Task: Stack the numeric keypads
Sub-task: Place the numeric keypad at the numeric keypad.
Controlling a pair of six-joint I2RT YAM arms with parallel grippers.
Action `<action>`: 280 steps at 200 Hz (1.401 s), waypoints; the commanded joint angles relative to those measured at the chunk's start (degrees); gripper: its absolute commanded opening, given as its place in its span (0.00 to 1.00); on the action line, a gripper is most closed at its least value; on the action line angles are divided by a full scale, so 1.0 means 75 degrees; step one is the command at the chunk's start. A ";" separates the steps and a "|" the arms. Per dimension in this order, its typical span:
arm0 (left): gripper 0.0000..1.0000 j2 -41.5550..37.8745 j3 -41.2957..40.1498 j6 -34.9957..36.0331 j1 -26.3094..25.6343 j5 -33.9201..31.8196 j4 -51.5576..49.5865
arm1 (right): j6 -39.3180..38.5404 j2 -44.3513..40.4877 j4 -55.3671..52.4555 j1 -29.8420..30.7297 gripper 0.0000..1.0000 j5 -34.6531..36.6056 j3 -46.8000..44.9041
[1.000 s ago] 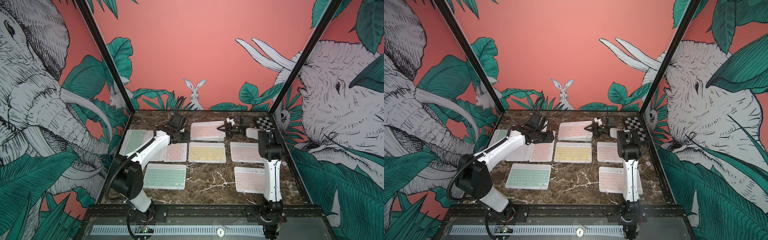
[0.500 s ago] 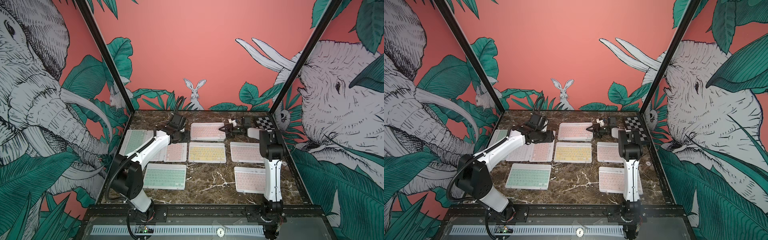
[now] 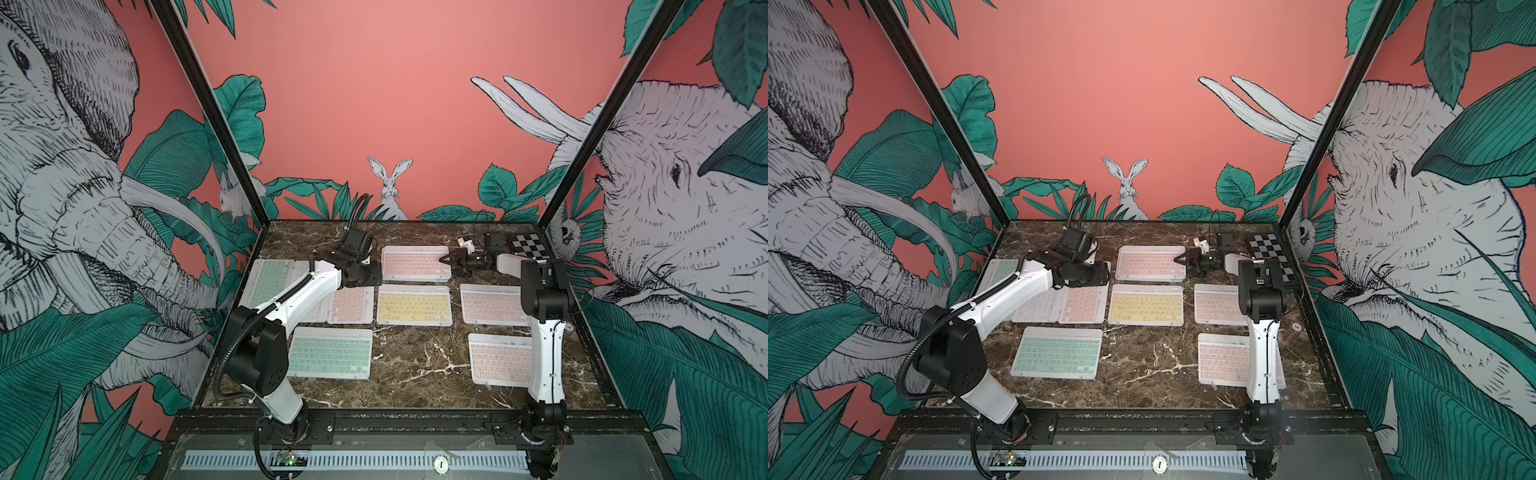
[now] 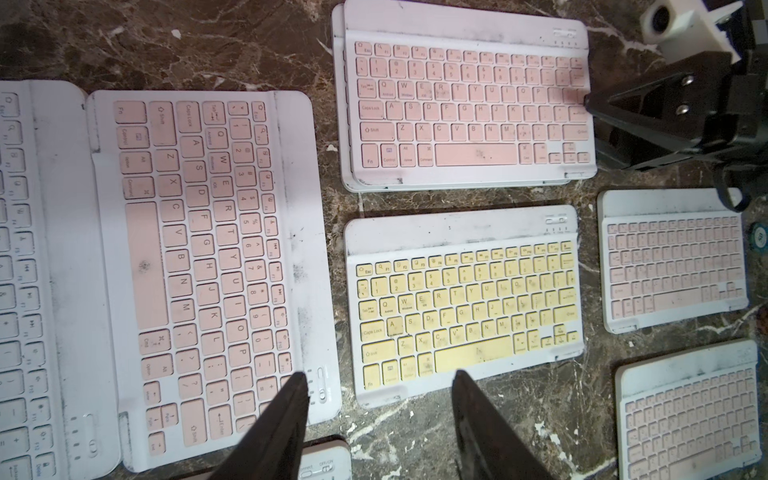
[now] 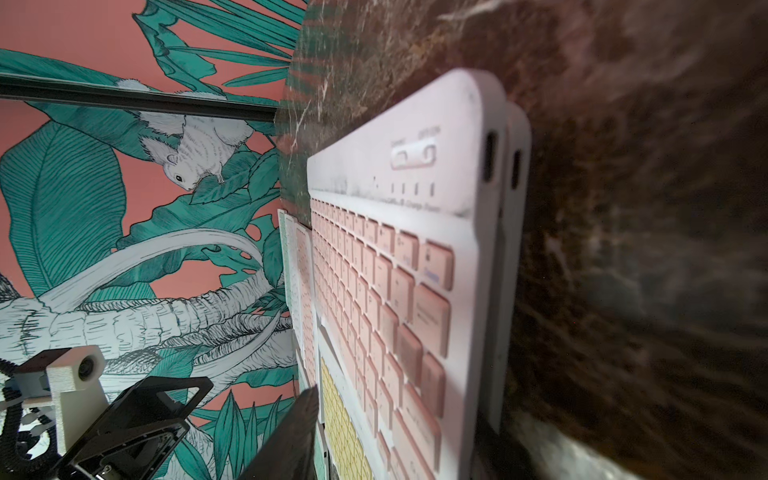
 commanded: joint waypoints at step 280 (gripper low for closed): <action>0.58 -0.0258 -0.0454 -0.0050 -0.0004 0.0066 0.0319 | -0.1356 -0.0184 -0.2236 0.0183 0.55 0.1572 0.0851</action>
